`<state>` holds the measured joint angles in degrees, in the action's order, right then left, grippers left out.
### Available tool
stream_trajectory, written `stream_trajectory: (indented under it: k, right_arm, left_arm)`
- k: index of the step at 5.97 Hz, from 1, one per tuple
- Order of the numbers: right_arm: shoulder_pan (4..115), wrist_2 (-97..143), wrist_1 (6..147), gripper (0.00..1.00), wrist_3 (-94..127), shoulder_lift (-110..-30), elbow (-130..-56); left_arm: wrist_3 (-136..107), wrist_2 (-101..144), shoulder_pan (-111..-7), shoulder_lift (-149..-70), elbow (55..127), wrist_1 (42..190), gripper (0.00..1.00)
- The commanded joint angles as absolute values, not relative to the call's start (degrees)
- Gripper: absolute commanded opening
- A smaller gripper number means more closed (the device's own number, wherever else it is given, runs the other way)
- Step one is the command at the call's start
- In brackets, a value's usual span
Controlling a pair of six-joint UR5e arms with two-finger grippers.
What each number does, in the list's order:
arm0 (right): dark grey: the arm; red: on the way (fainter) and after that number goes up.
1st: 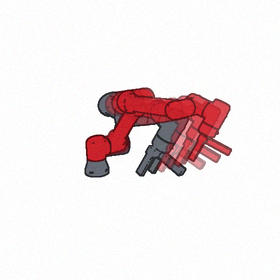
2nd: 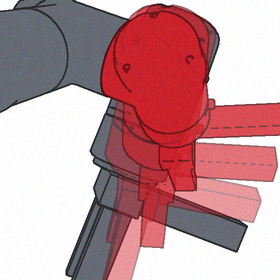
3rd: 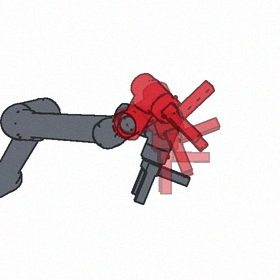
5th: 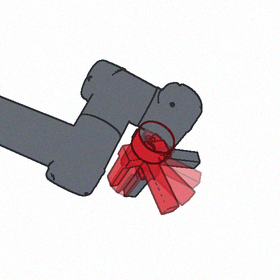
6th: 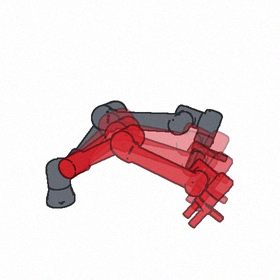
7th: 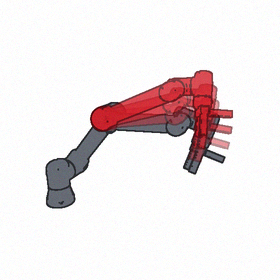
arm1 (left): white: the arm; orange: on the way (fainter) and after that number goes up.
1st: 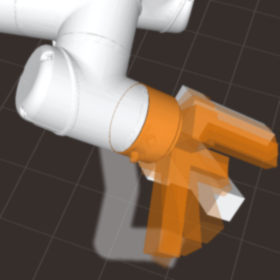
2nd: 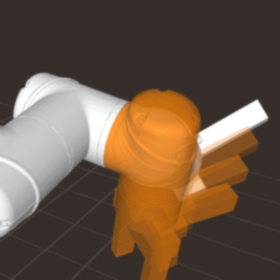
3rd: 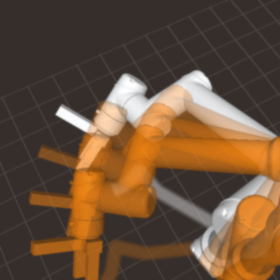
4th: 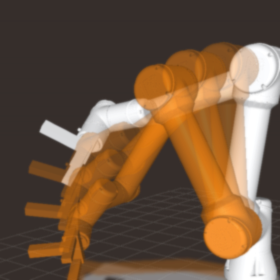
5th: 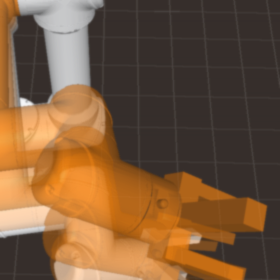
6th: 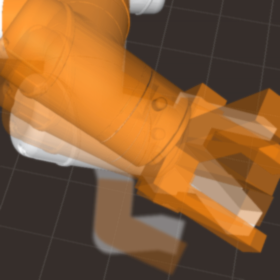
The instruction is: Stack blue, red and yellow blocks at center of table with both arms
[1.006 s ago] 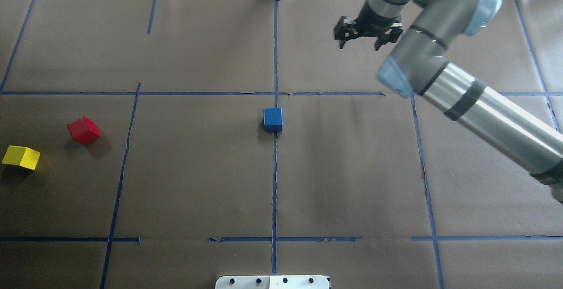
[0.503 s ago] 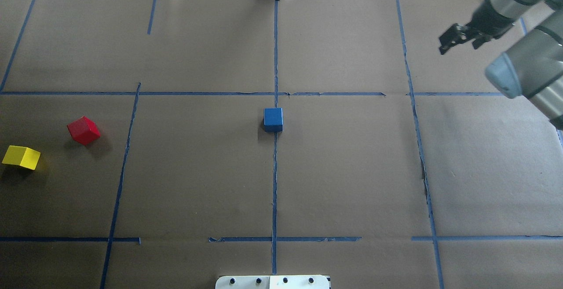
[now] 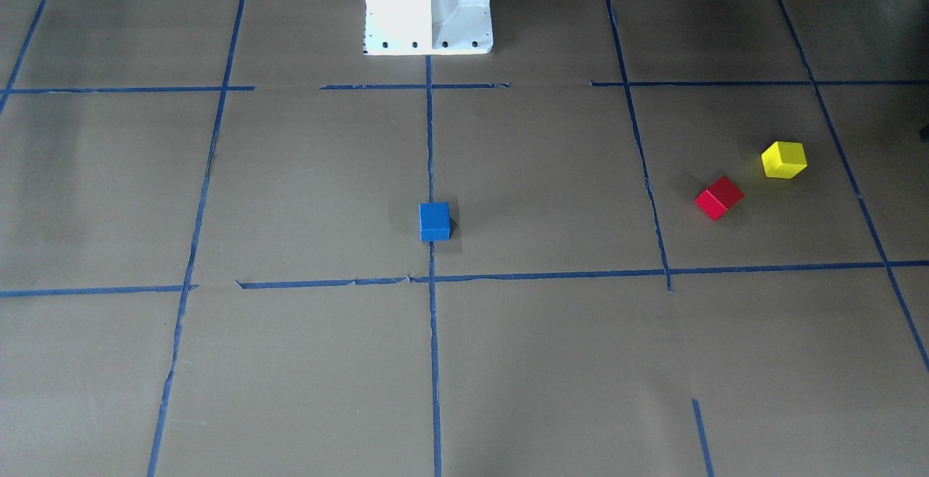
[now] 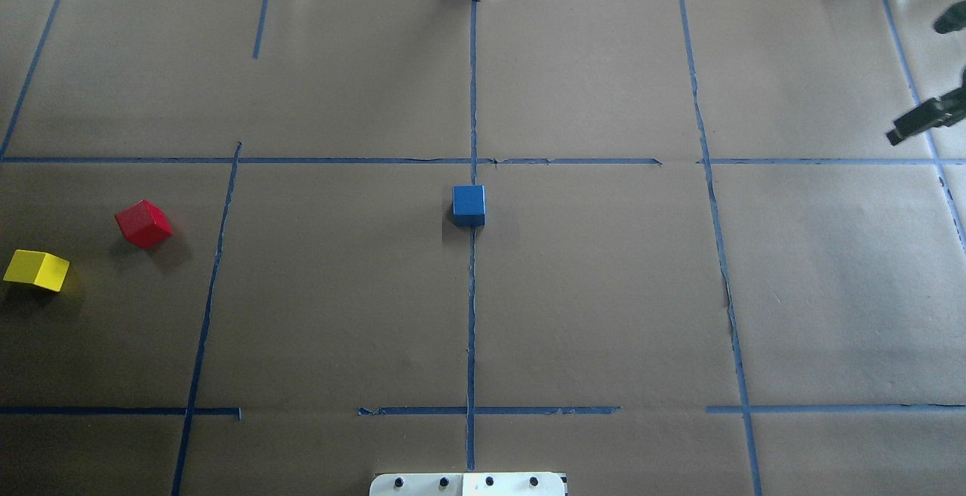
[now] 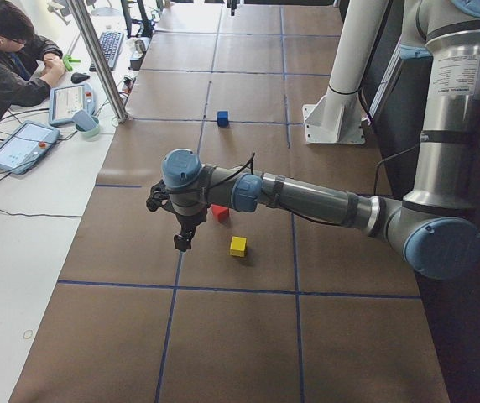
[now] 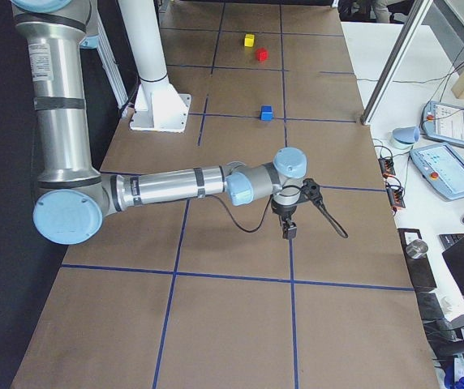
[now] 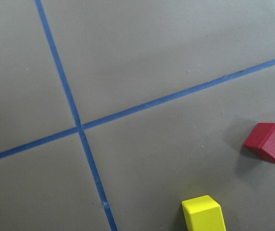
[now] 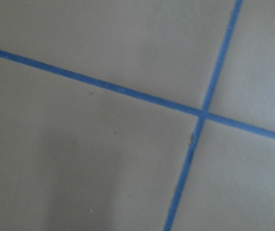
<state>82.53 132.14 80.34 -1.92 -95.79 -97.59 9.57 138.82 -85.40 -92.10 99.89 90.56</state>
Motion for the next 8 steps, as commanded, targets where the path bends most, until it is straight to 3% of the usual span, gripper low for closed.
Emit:
stream_trajectory:
  k: [1,6,8]
  right_arm:
    - [87.7,132.4,83.7,1.00,-3.5,-100.8,-99.7]
    - [87.3,131.0,84.5,1.00,-3.4,-101.7,-100.3]
    - [87.3,131.2,84.5,1.00,-3.3,-101.6,-100.1]
  left_arm:
    - [9.3,138.9,-82.8,-92.1,100.8,94.0,1.00]
    - [-0.7,129.2,-62.3,-91.6,99.1,118.9,1.00]
    - [-0.8,129.1,-57.8,-90.9,92.7,130.8,1.00]
